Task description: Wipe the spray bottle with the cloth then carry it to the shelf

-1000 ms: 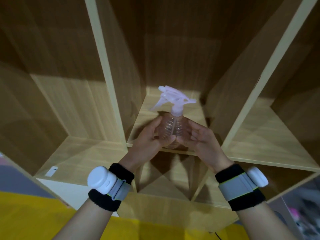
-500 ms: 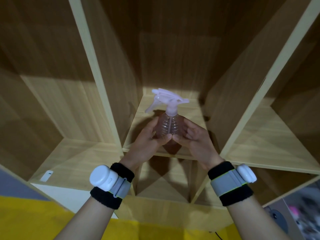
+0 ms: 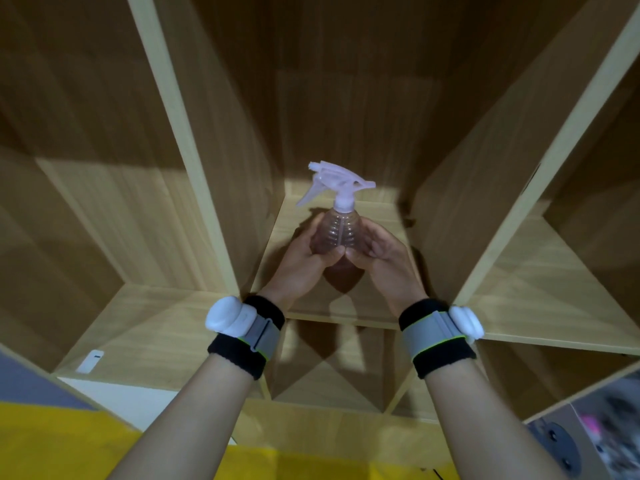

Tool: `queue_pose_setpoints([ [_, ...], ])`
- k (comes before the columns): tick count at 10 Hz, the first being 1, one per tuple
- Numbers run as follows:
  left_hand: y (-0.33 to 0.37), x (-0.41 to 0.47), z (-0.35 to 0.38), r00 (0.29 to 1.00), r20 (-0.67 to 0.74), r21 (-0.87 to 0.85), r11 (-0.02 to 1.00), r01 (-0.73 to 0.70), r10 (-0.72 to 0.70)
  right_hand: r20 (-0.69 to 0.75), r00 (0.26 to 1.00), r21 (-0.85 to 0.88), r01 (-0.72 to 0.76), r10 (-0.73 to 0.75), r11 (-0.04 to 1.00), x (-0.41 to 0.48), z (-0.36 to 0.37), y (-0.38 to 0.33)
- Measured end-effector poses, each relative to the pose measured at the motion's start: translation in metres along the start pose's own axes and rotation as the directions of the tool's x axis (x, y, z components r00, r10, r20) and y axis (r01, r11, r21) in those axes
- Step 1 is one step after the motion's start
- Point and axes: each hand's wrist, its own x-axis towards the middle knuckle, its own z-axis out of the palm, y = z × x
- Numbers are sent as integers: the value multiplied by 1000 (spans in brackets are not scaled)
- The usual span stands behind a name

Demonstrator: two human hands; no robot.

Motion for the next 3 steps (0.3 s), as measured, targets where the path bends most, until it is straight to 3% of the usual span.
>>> queue_pose_setpoints([
  [3, 5, 3, -1, 999, -9, 24, 999, 43, -42, -45, 999, -1, -5, 5, 1000, 13, 1, 13],
])
